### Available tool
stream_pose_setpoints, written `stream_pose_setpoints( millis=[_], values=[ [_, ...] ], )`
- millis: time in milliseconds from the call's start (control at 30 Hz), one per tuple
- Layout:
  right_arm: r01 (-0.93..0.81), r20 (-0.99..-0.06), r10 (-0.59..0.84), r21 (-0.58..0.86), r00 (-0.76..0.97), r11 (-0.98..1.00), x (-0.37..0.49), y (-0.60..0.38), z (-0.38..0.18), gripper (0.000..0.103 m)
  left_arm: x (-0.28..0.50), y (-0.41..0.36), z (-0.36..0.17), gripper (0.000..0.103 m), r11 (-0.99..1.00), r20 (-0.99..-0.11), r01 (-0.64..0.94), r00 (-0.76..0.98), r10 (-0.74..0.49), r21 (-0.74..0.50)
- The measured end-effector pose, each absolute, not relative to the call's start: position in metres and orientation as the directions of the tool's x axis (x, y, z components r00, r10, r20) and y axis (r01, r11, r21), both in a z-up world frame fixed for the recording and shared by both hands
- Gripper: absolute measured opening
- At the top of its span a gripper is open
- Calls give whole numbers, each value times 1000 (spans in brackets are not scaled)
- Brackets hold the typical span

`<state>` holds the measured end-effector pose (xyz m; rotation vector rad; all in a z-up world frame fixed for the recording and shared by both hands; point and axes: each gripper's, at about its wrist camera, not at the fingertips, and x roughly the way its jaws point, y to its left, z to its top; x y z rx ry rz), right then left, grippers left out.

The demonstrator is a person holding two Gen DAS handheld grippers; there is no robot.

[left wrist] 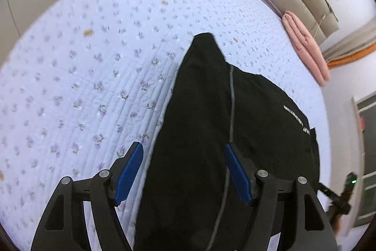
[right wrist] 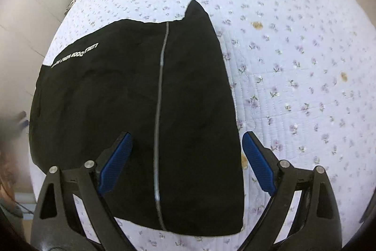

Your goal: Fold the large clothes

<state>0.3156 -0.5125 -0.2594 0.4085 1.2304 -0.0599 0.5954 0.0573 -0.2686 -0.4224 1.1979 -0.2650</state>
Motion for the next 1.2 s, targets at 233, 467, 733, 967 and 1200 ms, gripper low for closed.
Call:
stream_pose_setpoints(
  millis=[233, 467, 733, 967, 1200],
  values=[
    [222, -921, 222, 301, 321, 927, 339, -527, -271, 93, 616, 63, -318, 73, 843, -833, -74, 216, -509, -533],
    [208, -884, 365, 432, 292, 878, 350, -534, -294, 95, 615, 54, -354, 78, 718, -719, -45, 79, -691, -695],
    [206, -731, 644, 682, 227, 701, 356, -547, -338, 100, 617, 54, -379, 80, 615, -618, -70, 48, -785, -786],
    [89, -645, 738, 762, 201, 642, 360, -520, -338, 84, 618, 47, -397, 80, 493, -501, -118, 44, -864, -862],
    [93, -602, 766, 796, 224, 599, 364, -510, -342, 73, 612, 32, -397, 66, 514, -524, -126, 70, -849, -849]
  ],
)
